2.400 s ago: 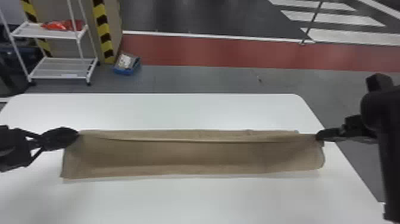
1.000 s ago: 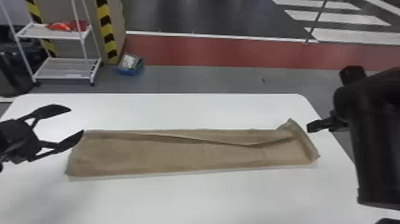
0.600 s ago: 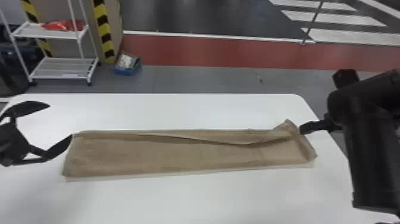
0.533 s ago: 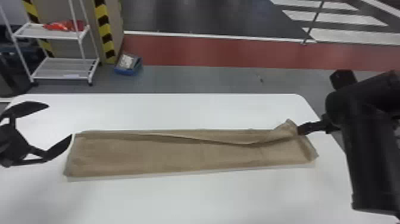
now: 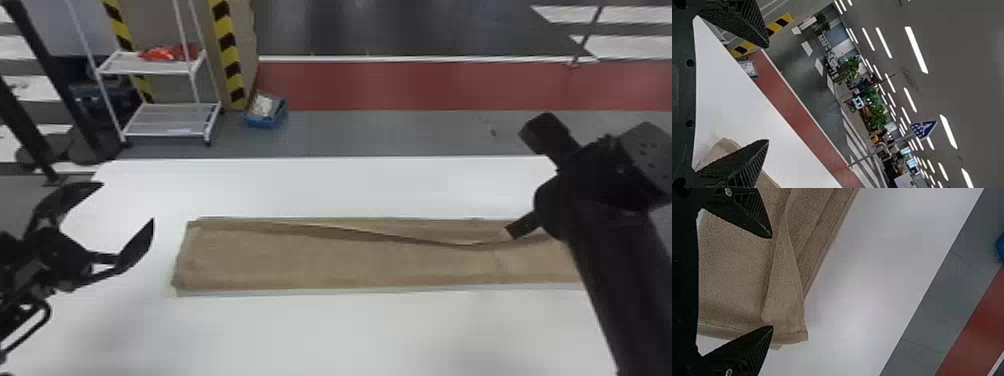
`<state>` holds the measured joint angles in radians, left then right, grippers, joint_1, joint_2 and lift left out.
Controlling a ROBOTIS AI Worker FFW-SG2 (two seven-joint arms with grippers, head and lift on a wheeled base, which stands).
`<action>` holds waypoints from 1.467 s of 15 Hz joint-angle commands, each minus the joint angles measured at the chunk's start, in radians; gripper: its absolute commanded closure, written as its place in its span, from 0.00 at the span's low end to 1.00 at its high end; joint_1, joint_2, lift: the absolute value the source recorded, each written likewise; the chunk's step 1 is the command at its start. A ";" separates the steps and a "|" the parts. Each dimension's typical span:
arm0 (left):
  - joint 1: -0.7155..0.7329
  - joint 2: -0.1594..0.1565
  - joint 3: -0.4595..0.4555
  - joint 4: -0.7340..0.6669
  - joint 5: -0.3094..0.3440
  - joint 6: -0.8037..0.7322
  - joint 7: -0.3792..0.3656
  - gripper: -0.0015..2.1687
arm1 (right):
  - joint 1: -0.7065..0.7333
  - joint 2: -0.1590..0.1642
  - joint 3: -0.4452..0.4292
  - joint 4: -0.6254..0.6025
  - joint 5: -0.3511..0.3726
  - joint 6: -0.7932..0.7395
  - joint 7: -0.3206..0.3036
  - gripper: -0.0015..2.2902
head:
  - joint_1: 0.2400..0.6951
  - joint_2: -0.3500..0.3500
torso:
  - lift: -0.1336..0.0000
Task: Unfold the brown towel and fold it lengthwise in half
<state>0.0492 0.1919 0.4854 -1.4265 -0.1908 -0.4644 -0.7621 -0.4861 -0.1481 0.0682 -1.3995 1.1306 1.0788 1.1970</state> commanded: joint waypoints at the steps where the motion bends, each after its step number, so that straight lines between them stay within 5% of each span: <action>1: 0.020 -0.002 0.002 0.001 0.025 0.000 0.000 0.01 | 0.018 0.012 0.047 0.000 0.060 -0.070 0.030 0.04 | 1.00 0.55 | 0.11; 4: 0.021 0.003 0.002 0.015 0.025 0.000 0.006 0.01 | 0.023 0.012 0.065 0.014 0.084 -0.165 0.101 0.04 | 1.00 0.58 | 0.11; 11: 0.000 0.009 -0.005 0.046 0.013 0.000 0.006 0.01 | 0.008 0.055 0.065 0.155 0.175 -0.325 0.113 0.13 | 1.00 0.63 | 0.11; 16: -0.005 0.017 -0.004 0.058 0.014 0.000 0.009 0.01 | -0.003 0.061 0.016 0.140 0.121 -0.312 0.128 0.46 | 1.00 0.64 | 0.11; 22: -0.006 0.023 -0.005 0.070 0.011 -0.003 0.018 0.01 | -0.011 0.064 -0.030 0.112 0.078 -0.300 0.122 0.58 | 1.00 0.65 | 0.11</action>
<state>0.0440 0.2119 0.4801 -1.3608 -0.1795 -0.4647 -0.7441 -0.4936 -0.0853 0.0421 -1.2856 1.2103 0.7783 1.3212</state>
